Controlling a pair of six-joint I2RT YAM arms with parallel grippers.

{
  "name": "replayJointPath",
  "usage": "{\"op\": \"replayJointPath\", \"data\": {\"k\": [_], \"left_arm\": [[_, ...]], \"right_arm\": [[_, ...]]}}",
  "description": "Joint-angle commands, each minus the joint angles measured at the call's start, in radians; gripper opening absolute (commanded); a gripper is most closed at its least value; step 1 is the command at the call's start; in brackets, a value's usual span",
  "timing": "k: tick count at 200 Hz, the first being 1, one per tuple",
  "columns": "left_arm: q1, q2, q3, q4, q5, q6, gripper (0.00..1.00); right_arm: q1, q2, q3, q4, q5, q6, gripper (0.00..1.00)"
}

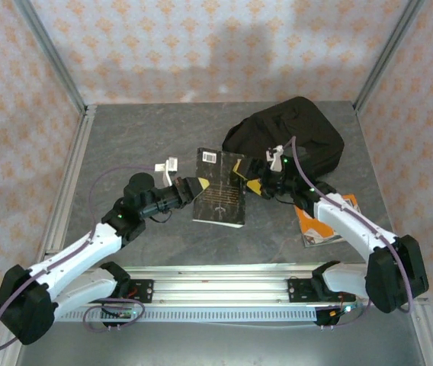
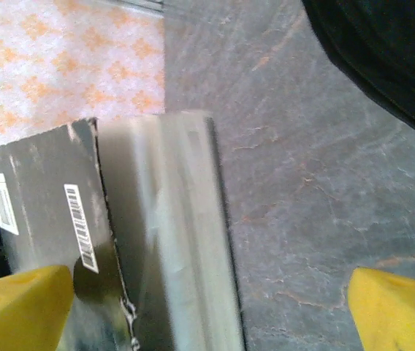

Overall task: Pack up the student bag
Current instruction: Rotate the book.

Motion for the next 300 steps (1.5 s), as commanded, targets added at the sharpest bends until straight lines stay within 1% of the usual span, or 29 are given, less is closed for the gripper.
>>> {"op": "replayJointPath", "data": {"k": [1,11,13,18,54,75,109,120,138,154,162,176,186,200,212,231,237,253,261,266,274,275,280,281,288,300], "left_arm": [[-0.004,-0.04,0.052,0.057,0.022,0.003,0.0],[-0.004,-0.045,0.051,0.064,0.02,-0.004,0.0],[-0.004,-0.046,0.05,0.066,0.021,-0.005,0.0],[-0.005,-0.047,0.049,0.075,0.019,-0.01,0.0],[-0.006,-0.051,0.049,0.131,0.025,-0.051,0.0],[-0.005,-0.062,0.064,0.11,0.023,-0.041,0.0],[-0.005,-0.064,0.057,0.082,0.009,-0.021,0.0],[-0.005,-0.055,0.047,0.092,0.008,-0.024,0.0],[-0.005,-0.041,0.035,0.099,0.006,-0.025,0.0],[-0.006,-0.034,0.033,0.094,0.002,-0.015,0.0],[-0.006,-0.032,0.032,0.087,-0.004,-0.009,0.0],[-0.006,-0.02,0.023,0.092,-0.009,-0.008,0.0],[-0.006,-0.01,0.017,0.101,-0.007,-0.014,0.0],[-0.005,0.004,0.009,0.114,-0.007,-0.017,0.0],[-0.006,0.012,0.006,0.108,-0.011,-0.014,0.0],[-0.005,0.021,-0.001,0.111,-0.016,-0.016,0.0],[-0.005,0.024,-0.002,0.112,-0.017,-0.017,0.0],[-0.005,0.027,-0.004,0.118,-0.015,-0.024,0.0],[-0.006,0.024,-0.004,0.119,-0.014,-0.026,0.0],[-0.005,0.021,-0.002,0.118,-0.014,-0.026,0.0],[-0.006,0.013,0.003,0.108,-0.013,-0.022,0.0],[-0.006,0.011,0.003,0.106,-0.013,-0.02,0.0],[-0.005,0.002,0.009,0.093,-0.015,-0.014,0.0],[-0.006,0.001,0.01,0.09,-0.015,-0.013,0.0],[-0.006,-0.013,0.019,0.068,-0.018,-0.002,0.0],[-0.006,-0.038,0.033,0.039,-0.018,0.015,0.0]], "right_arm": [[0.002,0.013,-0.028,0.199,-0.067,0.094,0.97],[0.002,0.013,-0.038,0.251,-0.074,0.128,0.97],[0.002,0.013,-0.04,0.261,-0.074,0.133,0.99],[0.004,0.012,-0.047,0.286,-0.074,0.157,1.0],[0.026,0.03,-0.077,0.445,-0.088,0.277,1.0],[0.047,0.045,-0.071,0.505,-0.111,0.316,0.95],[0.055,0.029,-0.062,0.508,-0.1,0.325,0.86],[0.055,0.021,-0.055,0.497,-0.103,0.321,0.81],[0.055,0.007,-0.048,0.464,-0.095,0.31,0.64],[0.056,-0.015,-0.045,0.413,-0.073,0.285,0.52],[0.056,-0.027,-0.044,0.386,-0.062,0.269,0.49],[0.056,-0.038,-0.042,0.357,-0.054,0.245,0.46],[0.056,-0.039,-0.038,0.333,-0.055,0.232,0.42],[0.056,-0.07,-0.035,0.32,-0.056,0.224,0.34],[0.056,-0.077,-0.036,0.313,-0.053,0.221,0.24],[0.058,-0.086,-0.041,0.312,-0.047,0.22,0.14],[0.058,-0.086,-0.042,0.309,-0.046,0.218,0.12],[0.057,-0.086,-0.042,0.292,-0.038,0.205,0.12],[0.058,-0.087,-0.04,0.268,-0.029,0.188,0.16],[0.058,-0.087,-0.036,0.248,-0.025,0.171,0.23],[0.057,-0.087,-0.027,0.197,-0.015,0.133,0.4],[0.057,-0.089,-0.023,0.181,-0.011,0.122,0.43],[0.057,-0.089,-0.018,0.147,0.0,0.097,0.5],[0.057,-0.089,-0.014,0.133,0.005,0.087,0.52],[0.058,-0.094,-0.008,0.083,0.03,0.048,0.6],[0.057,-0.101,-0.01,0.02,0.071,-0.003,0.7]]}}
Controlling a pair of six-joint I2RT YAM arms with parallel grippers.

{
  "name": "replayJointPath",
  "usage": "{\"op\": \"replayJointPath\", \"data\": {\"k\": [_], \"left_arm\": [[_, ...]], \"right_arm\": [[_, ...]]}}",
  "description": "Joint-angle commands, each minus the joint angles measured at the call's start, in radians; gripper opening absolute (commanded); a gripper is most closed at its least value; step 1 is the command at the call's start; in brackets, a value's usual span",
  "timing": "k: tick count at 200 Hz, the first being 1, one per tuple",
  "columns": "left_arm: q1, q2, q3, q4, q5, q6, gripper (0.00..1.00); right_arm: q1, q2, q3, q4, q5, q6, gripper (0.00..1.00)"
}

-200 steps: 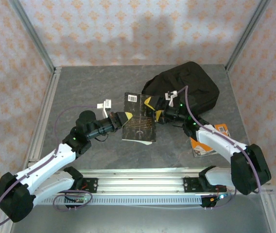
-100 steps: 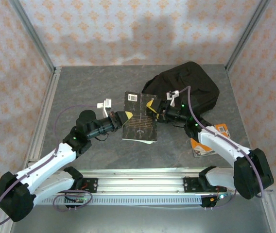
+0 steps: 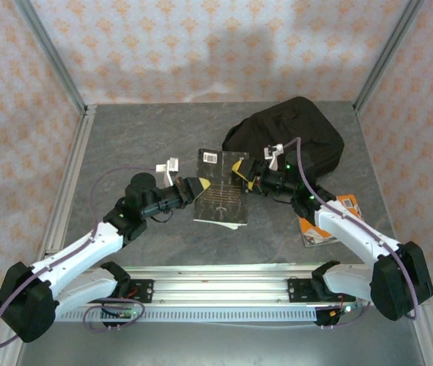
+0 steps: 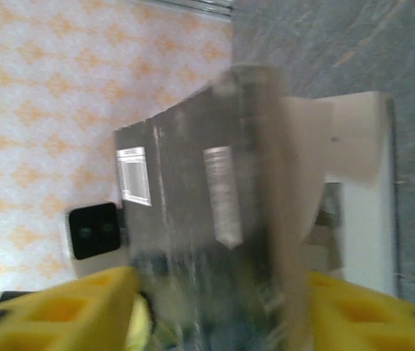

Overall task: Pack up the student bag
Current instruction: Rotate the book.

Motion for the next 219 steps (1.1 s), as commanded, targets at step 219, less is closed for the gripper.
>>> {"op": "replayJointPath", "data": {"k": [219], "left_arm": [[-0.007,-0.153,0.145,-0.028,-0.008,0.0,0.0]], "right_arm": [[0.108,0.032,-0.024,0.458,-0.047,0.248,0.86]]}}
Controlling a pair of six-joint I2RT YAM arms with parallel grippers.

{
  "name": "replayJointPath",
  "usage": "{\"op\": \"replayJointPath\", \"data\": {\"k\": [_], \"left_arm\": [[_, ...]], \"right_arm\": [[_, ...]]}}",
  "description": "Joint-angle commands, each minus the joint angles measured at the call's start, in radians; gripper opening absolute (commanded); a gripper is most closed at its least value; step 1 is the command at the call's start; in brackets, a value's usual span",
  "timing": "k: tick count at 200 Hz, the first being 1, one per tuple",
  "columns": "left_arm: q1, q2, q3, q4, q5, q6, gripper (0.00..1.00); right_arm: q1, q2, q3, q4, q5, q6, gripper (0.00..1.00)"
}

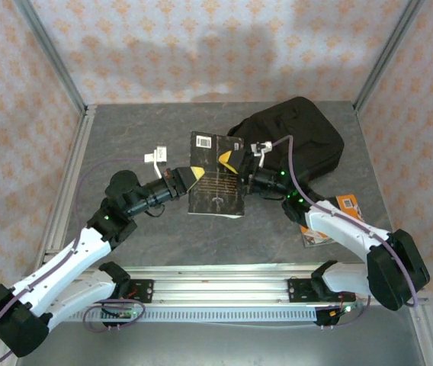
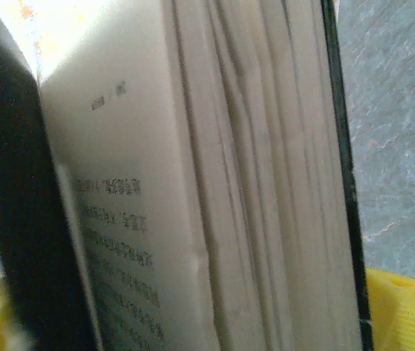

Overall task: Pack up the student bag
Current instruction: Rotate the book.

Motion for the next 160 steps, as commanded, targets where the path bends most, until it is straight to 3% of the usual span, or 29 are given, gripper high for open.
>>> {"op": "replayJointPath", "data": {"k": [1,35,67,96,160], "left_arm": [[-0.008,-0.023,0.035,0.016,-0.02,0.022,0.0],[-0.008,-0.011,0.014,-0.019,-0.044,0.041,0.0],[-0.006,0.001,0.005,-0.032,-0.053,0.051,0.0],[-0.007,0.011,0.007,-0.036,-0.049,0.061,0.0],[-0.006,0.038,0.005,-0.004,-0.012,0.056,0.0]], "right_arm": [[0.007,-0.041,0.007,0.033,-0.002,-0.015,0.86],[0.004,-0.132,0.051,-0.167,0.023,-0.126,0.68],[-0.014,-0.189,0.094,-0.342,0.045,-0.211,0.65],[-0.033,-0.207,0.101,-0.348,0.025,-0.212,0.61],[-0.047,-0.204,0.145,-0.395,-0.026,-0.276,0.41]]}}
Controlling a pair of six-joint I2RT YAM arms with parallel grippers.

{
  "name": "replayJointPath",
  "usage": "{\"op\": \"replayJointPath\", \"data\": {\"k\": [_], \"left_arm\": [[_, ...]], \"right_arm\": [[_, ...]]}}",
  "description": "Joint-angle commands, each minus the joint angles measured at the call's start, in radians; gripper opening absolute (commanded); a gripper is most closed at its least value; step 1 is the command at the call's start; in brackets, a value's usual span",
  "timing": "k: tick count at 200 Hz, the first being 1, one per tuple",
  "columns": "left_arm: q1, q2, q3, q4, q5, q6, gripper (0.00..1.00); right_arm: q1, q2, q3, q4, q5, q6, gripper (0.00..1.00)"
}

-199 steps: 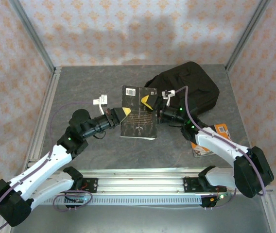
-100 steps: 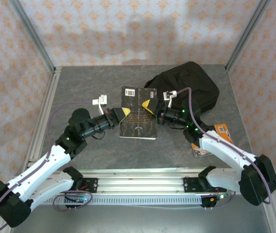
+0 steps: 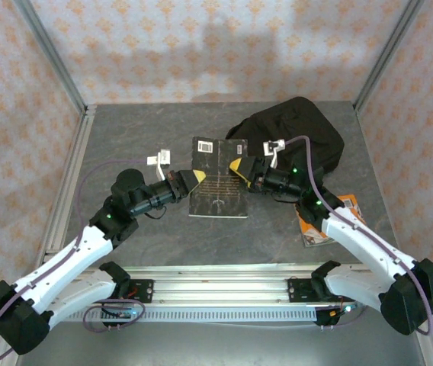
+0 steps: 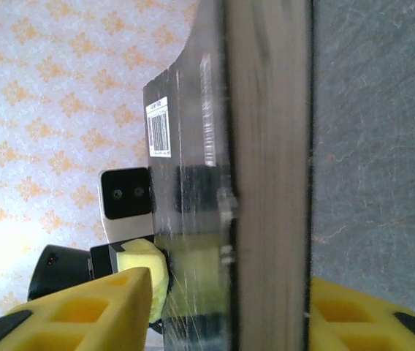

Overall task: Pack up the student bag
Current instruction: Rotate the book.

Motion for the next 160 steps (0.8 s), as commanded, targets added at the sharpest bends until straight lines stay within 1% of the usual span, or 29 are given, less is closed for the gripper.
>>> {"op": "replayJointPath", "data": {"k": [1,21,32,48,51,64,73,86,94,103,116,126,147,160], "left_arm": [[-0.006,0.01,0.006,0.07,0.01,0.021,0.0],[-0.007,0.022,0.003,0.087,0.025,0.012,0.0],[-0.007,0.03,0.003,0.09,0.03,0.01,0.0],[-0.007,0.035,0.001,0.087,0.025,0.006,0.0],[-0.007,0.034,0.002,0.083,0.022,0.007,0.02],[-0.005,0.032,0.002,0.073,0.009,0.001,0.14],[-0.006,0.035,0.0,0.073,0.001,-0.006,0.3],[-0.005,0.037,-0.003,0.076,-0.021,-0.027,0.54],[-0.005,0.033,-0.012,0.078,-0.048,-0.046,0.64],[-0.005,0.031,-0.028,0.086,-0.08,-0.07,0.73],[-0.004,0.032,-0.052,0.103,-0.119,-0.1,0.78],[-0.008,0.037,-0.07,0.117,-0.148,-0.125,0.8],[-0.017,0.067,-0.128,0.205,-0.207,-0.214,0.83],[-0.038,0.099,-0.142,0.256,-0.232,-0.235,0.84]], "right_arm": [[-0.01,-0.017,0.07,-0.008,-0.05,-0.06,0.4],[-0.023,-0.006,0.069,-0.009,-0.072,-0.074,0.29],[-0.026,0.002,0.065,0.013,-0.09,-0.07,0.21],[-0.031,-0.003,0.056,0.013,-0.066,-0.073,0.02],[-0.032,-0.006,0.053,0.01,-0.055,-0.075,0.0],[-0.036,-0.024,0.038,-0.022,0.023,-0.077,0.0],[-0.037,-0.043,0.013,-0.028,0.103,-0.06,0.0],[-0.035,-0.083,-0.048,0.004,0.243,0.011,0.0],[-0.035,-0.116,-0.089,0.025,0.335,0.06,0.0],[-0.031,-0.159,-0.131,0.035,0.442,0.112,0.0],[-0.019,-0.215,-0.181,0.037,0.602,0.174,0.0],[-0.01,-0.246,-0.206,0.051,0.688,0.209,0.0],[-0.006,-0.253,-0.219,0.075,0.762,0.24,0.0],[0.002,-0.248,-0.227,0.079,0.809,0.265,0.0]]}}
